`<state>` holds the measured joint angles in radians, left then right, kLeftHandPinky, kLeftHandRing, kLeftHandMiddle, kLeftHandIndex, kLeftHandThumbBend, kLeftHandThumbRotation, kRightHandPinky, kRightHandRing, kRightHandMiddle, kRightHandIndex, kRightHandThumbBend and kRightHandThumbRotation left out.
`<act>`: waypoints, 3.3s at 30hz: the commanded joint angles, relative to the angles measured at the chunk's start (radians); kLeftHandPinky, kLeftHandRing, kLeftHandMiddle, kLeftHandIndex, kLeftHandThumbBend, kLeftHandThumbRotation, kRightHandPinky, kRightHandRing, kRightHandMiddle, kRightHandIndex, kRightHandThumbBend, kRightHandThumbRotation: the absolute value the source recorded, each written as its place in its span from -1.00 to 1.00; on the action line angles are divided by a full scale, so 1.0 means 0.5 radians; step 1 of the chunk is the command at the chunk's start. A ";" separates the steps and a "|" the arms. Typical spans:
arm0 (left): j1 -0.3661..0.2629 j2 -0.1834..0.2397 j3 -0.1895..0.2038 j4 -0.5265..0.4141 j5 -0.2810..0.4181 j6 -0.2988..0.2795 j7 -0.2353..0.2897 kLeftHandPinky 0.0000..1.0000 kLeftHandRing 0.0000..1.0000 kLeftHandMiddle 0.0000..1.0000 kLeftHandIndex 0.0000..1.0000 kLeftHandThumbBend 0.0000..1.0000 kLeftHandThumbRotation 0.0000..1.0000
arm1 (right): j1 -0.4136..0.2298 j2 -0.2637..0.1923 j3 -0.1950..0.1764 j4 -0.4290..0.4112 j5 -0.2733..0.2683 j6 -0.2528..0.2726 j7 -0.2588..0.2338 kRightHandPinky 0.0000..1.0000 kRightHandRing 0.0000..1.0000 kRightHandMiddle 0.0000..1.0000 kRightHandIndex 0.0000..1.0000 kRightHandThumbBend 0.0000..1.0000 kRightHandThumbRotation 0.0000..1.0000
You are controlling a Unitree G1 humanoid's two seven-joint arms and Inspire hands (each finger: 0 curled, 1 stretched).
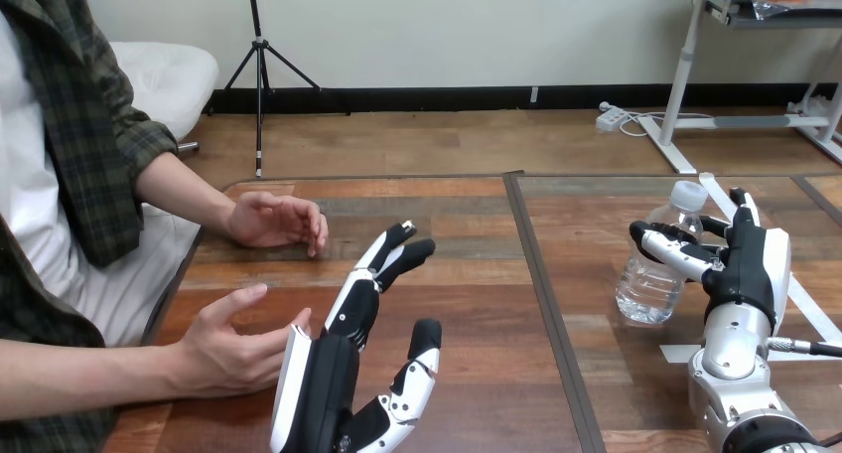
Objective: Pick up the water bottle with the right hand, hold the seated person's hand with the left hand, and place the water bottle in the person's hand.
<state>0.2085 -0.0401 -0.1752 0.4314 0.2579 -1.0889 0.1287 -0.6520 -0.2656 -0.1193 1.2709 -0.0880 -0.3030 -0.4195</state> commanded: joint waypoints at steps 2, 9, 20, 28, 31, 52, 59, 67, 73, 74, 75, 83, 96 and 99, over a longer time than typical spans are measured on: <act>-0.034 -0.014 0.022 -0.113 0.018 -0.017 0.017 1.00 0.68 0.65 0.76 -0.68 -0.45 | -0.183 0.013 0.023 0.008 -0.042 0.011 -0.041 -0.13 0.08 0.35 0.84 0.41 -1.00; -0.025 -0.022 0.034 -0.114 0.060 -0.022 0.046 0.92 0.65 0.64 0.75 -0.70 -0.44 | -0.185 0.017 0.025 0.016 -0.045 0.022 -0.009 -0.14 0.09 0.33 0.84 0.44 -1.00; -0.011 -0.030 0.035 -0.111 0.079 -0.031 0.075 0.84 0.65 0.63 0.75 -0.69 -0.46 | -0.179 0.009 0.084 0.029 -0.116 0.055 0.012 0.11 0.34 0.47 0.87 0.43 -1.00; -0.022 -0.021 0.036 -0.083 0.084 -0.057 0.086 0.85 0.66 0.64 0.75 -0.70 -0.49 | -0.185 0.000 0.110 0.048 -0.151 0.086 0.019 0.34 0.52 0.61 0.86 0.45 -1.00; -0.021 -0.019 0.036 -0.083 0.093 -0.055 0.091 0.85 0.66 0.64 0.75 -0.70 -0.50 | -0.186 -0.002 0.116 0.054 -0.160 0.089 0.019 0.42 0.58 0.66 0.86 0.45 -1.00; -0.015 -0.023 0.016 -0.086 0.091 -0.039 0.098 0.86 0.65 0.63 0.77 -0.71 -0.50 | -0.183 -0.032 0.162 0.084 -0.232 0.118 0.089 0.49 0.61 0.69 0.75 0.45 -1.00; -0.018 -0.025 0.015 -0.085 0.096 -0.039 0.099 0.88 0.66 0.63 0.78 -0.70 -0.49 | -0.184 -0.044 0.196 0.093 -0.283 0.131 0.093 0.41 0.52 0.60 0.62 0.44 -1.00; -0.012 -0.027 0.011 -0.096 0.089 -0.026 0.095 0.90 0.66 0.63 0.78 -0.70 -0.48 | -0.189 -0.041 0.197 0.098 -0.293 0.149 0.099 0.37 0.46 0.52 0.51 0.45 -1.00; -0.027 -0.023 0.014 -0.074 0.090 -0.050 0.098 0.91 0.66 0.63 0.78 -0.70 -0.48 | -0.190 -0.038 0.176 0.099 -0.279 0.144 0.127 0.31 0.39 0.45 0.46 0.46 -1.00; -0.028 -0.023 0.013 -0.071 0.090 -0.053 0.098 0.91 0.67 0.63 0.78 -0.70 -0.48 | -0.190 -0.038 0.174 0.099 -0.278 0.144 0.130 0.30 0.38 0.44 0.45 0.46 -1.00; -0.028 -0.022 0.013 -0.068 0.089 -0.057 0.097 0.91 0.67 0.63 0.79 -0.70 -0.48 | -0.191 -0.037 0.171 0.100 -0.275 0.147 0.134 0.30 0.37 0.43 0.45 0.46 -1.00; -0.007 -0.028 0.015 -0.091 0.107 -0.038 0.104 0.93 0.68 0.64 0.80 -0.67 -0.48 | -0.192 -0.033 0.158 0.101 -0.266 0.149 0.152 0.21 0.30 0.36 0.40 0.48 -1.00; 0.006 -0.036 0.016 -0.118 0.116 -0.015 0.114 0.92 0.65 0.63 0.77 -0.69 -0.47 | -0.192 -0.035 0.159 0.104 -0.267 0.138 0.149 0.13 0.22 0.29 0.34 0.49 -1.00; 0.011 -0.036 0.007 -0.125 0.099 -0.003 0.107 0.91 0.65 0.63 0.77 -0.70 -0.48 | -0.196 -0.032 0.153 0.105 -0.260 0.138 0.149 0.12 0.21 0.27 0.32 0.49 -1.00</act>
<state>0.2259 -0.0422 -0.1694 0.4298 0.3144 -1.0901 0.1792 -0.6734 -0.2742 -0.0405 1.3246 -0.2178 -0.2216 -0.3444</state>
